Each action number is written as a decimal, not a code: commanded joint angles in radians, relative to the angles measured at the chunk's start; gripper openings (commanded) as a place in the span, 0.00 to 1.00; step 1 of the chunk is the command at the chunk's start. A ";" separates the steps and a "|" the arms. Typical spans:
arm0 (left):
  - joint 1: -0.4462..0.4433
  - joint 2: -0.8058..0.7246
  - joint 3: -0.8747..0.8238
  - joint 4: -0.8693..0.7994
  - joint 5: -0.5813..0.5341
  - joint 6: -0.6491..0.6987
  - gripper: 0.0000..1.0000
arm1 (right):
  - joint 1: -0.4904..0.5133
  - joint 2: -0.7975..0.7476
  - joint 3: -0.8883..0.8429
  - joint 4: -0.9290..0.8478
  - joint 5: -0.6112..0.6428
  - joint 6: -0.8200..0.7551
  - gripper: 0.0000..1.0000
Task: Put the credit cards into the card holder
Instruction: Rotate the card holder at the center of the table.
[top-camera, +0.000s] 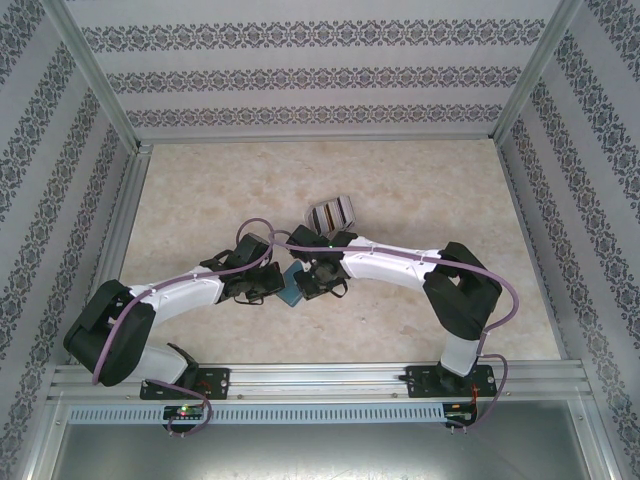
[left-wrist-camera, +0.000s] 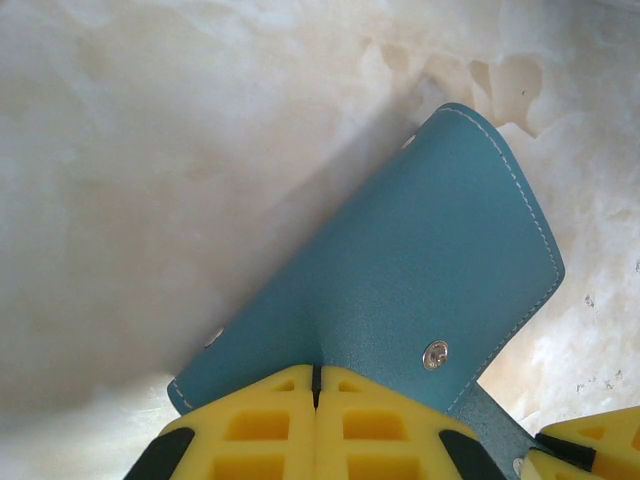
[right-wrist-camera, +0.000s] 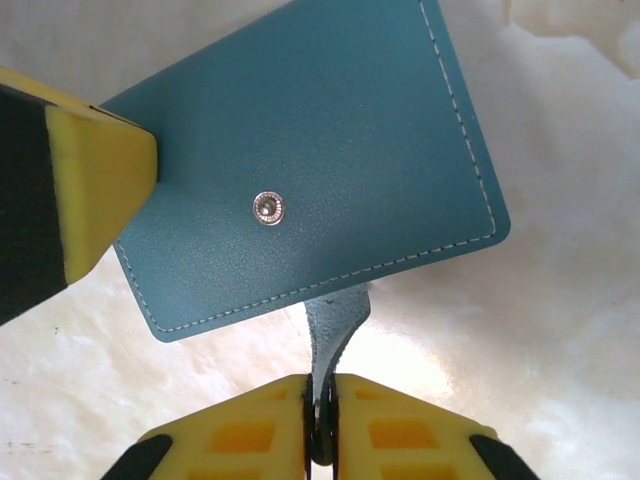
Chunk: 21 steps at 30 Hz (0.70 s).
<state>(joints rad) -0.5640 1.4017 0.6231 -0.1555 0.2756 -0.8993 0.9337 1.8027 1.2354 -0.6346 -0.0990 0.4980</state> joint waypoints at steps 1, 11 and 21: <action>-0.030 0.034 -0.029 0.001 -0.029 -0.023 0.06 | 0.005 -0.028 0.014 -0.031 0.025 0.006 0.12; -0.120 0.004 -0.054 0.039 -0.022 -0.124 0.06 | -0.038 -0.066 0.007 -0.048 0.073 -0.010 0.06; -0.254 0.111 -0.019 0.204 -0.022 -0.232 0.09 | -0.157 -0.120 -0.088 -0.014 0.114 -0.133 0.07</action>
<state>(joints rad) -0.7757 1.4525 0.6022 0.0204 0.2501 -1.0733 0.8097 1.7287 1.1732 -0.6582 -0.0322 0.4324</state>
